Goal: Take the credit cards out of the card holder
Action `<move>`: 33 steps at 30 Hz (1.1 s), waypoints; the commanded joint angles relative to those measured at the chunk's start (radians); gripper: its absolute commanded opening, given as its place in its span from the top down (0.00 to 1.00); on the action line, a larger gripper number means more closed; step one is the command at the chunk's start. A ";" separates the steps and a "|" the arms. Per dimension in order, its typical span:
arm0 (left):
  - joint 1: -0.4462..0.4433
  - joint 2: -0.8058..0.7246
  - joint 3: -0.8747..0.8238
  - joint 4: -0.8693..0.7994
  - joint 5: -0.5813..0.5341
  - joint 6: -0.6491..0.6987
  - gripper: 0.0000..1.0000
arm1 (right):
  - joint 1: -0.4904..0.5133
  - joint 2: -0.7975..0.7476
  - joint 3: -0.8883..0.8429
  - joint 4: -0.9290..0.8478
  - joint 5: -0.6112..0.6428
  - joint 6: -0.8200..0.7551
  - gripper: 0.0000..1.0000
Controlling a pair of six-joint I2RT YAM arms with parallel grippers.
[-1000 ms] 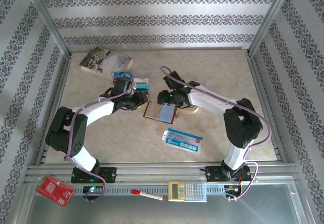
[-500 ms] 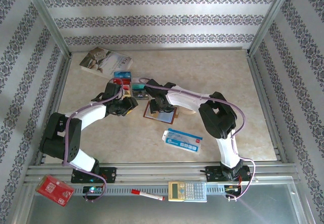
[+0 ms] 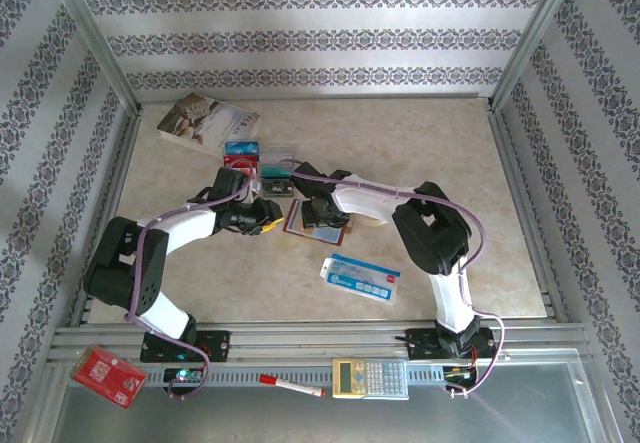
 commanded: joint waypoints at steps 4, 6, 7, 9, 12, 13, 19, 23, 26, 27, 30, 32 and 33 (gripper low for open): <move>-0.047 0.063 0.026 0.086 0.039 0.026 0.71 | -0.017 0.035 -0.100 0.050 -0.064 -0.043 0.46; -0.056 0.078 0.037 0.084 0.037 0.027 0.71 | -0.017 0.038 -0.108 0.058 -0.068 -0.045 0.47; -0.060 0.083 0.043 0.087 0.030 0.028 0.72 | -0.016 0.037 -0.109 0.061 -0.070 -0.045 0.47; -0.065 0.091 0.043 0.095 0.007 0.021 0.71 | -0.015 0.035 -0.116 0.068 -0.071 -0.045 0.48; -0.068 0.111 0.049 0.101 -0.004 0.018 0.72 | -0.012 0.034 -0.123 0.076 -0.073 -0.042 0.49; -0.067 0.119 0.051 0.101 -0.005 0.020 0.71 | -0.013 0.034 -0.125 0.078 -0.071 -0.040 0.49; -0.072 0.153 0.079 0.079 -0.005 0.033 0.70 | -0.013 0.034 -0.128 0.087 -0.071 -0.035 0.50; -0.073 0.164 0.087 0.074 -0.014 0.035 0.70 | -0.014 0.037 -0.127 0.088 -0.072 -0.035 0.50; -0.073 0.169 0.090 0.054 -0.034 0.045 0.68 | -0.016 0.034 -0.130 0.090 -0.072 -0.035 0.50; -0.072 0.172 0.091 0.051 -0.035 0.047 0.67 | -0.016 0.034 -0.131 0.090 -0.073 -0.035 0.50; -0.074 0.177 0.093 0.052 -0.034 0.046 0.65 | -0.018 0.032 -0.134 0.092 -0.076 -0.036 0.50; -0.076 0.181 0.094 0.055 -0.028 0.045 0.65 | -0.019 0.033 -0.137 0.093 -0.078 -0.034 0.50; -0.078 0.184 0.096 0.056 -0.021 0.046 0.65 | -0.019 0.033 -0.137 0.094 -0.079 -0.035 0.50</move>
